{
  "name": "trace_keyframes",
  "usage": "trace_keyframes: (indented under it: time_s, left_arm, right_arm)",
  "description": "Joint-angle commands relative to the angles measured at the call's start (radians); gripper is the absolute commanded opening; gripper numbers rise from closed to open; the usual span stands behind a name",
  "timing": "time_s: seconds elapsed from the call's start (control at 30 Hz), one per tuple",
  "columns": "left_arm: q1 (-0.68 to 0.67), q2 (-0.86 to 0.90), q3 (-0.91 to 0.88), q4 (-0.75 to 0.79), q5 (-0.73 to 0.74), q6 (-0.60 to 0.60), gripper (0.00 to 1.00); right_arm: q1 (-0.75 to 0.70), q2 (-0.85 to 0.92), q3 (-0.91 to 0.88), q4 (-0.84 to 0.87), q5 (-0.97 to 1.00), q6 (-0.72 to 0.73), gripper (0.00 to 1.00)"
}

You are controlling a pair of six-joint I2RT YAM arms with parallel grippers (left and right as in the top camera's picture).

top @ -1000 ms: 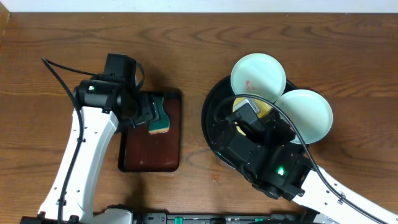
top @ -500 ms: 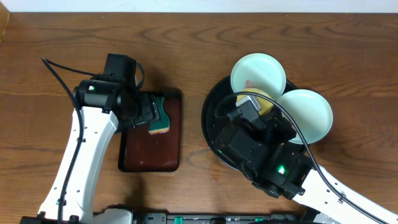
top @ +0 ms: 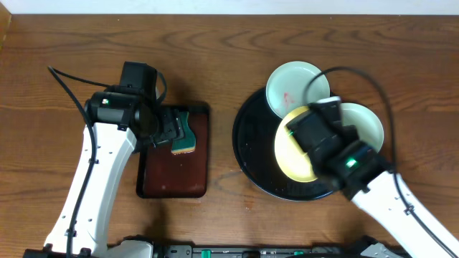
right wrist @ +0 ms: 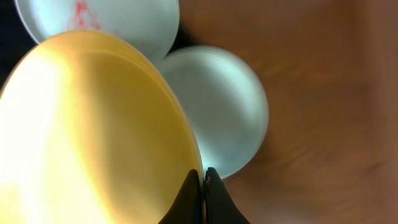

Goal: Clean dirty plates on tray and stack at the side
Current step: 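Carry the yellow plate to the right side of the table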

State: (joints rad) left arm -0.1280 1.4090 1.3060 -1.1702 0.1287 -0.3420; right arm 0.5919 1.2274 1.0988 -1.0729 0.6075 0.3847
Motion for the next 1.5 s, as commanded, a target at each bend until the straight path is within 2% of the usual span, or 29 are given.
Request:
trace_keyframes:
  time_s: [0.0, 0.13, 0.37, 0.53, 0.63, 0.93, 1.07, 1.27, 1.3, 1.37, 1.47]
  left_arm:
    - [0.003, -0.004, 0.005, -0.003, 0.002, 0.002, 0.80]
    - [0.003, -0.004, 0.005, -0.002, 0.002, 0.002, 0.80]
    - [0.003, -0.004, 0.005, -0.002, 0.002, 0.002, 0.80]
    - [0.003, -0.004, 0.005, -0.002, 0.002, 0.002, 0.81]
    - [0.003, -0.004, 0.005, -0.002, 0.002, 0.002, 0.80]
    - [0.003, -0.004, 0.005, -0.002, 0.002, 0.002, 0.80]
    - [0.003, -0.004, 0.005, -0.002, 0.002, 0.002, 0.80]
    - [0.003, -0.004, 0.005, -0.002, 0.002, 0.002, 0.80]
    - [0.003, -0.004, 0.005, -0.002, 0.002, 0.002, 0.80]
    - [0.003, -0.004, 0.005, -0.002, 0.002, 0.002, 0.80]
    - [0.003, -0.004, 0.005, -0.002, 0.002, 0.002, 0.80]
  right_arm:
    - [-0.183, -0.051, 0.014, 0.002, -0.311, 0.049, 0.01]
    - [-0.463, -0.097, 0.014, 0.030, -0.473, -0.026, 0.01]
    - [-0.953, -0.076, 0.014, 0.085, -0.681, -0.027, 0.01]
    - [-1.197, -0.024, 0.014, 0.167, -0.736, -0.014, 0.01]
    - [-1.292, 0.028, 0.014, 0.190, -0.730, 0.032, 0.01]
    - [-1.421, 0.251, 0.014, 0.315, -0.621, 0.066, 0.01]
    - [-1.421, 0.371, 0.014, 0.363, -0.624, -0.049, 0.01]
    - [-1.413, 0.476, 0.014, 0.368, -0.618, -0.100, 0.01]
    - [-1.413, 0.474, 0.014, 0.375, -0.632, -0.115, 0.04]
    - [-1.412, 0.451, 0.014, 0.387, -0.706, -0.133, 0.31]
    - [-1.400, 0.384, 0.014, 0.388, -0.842, -0.141, 0.43]
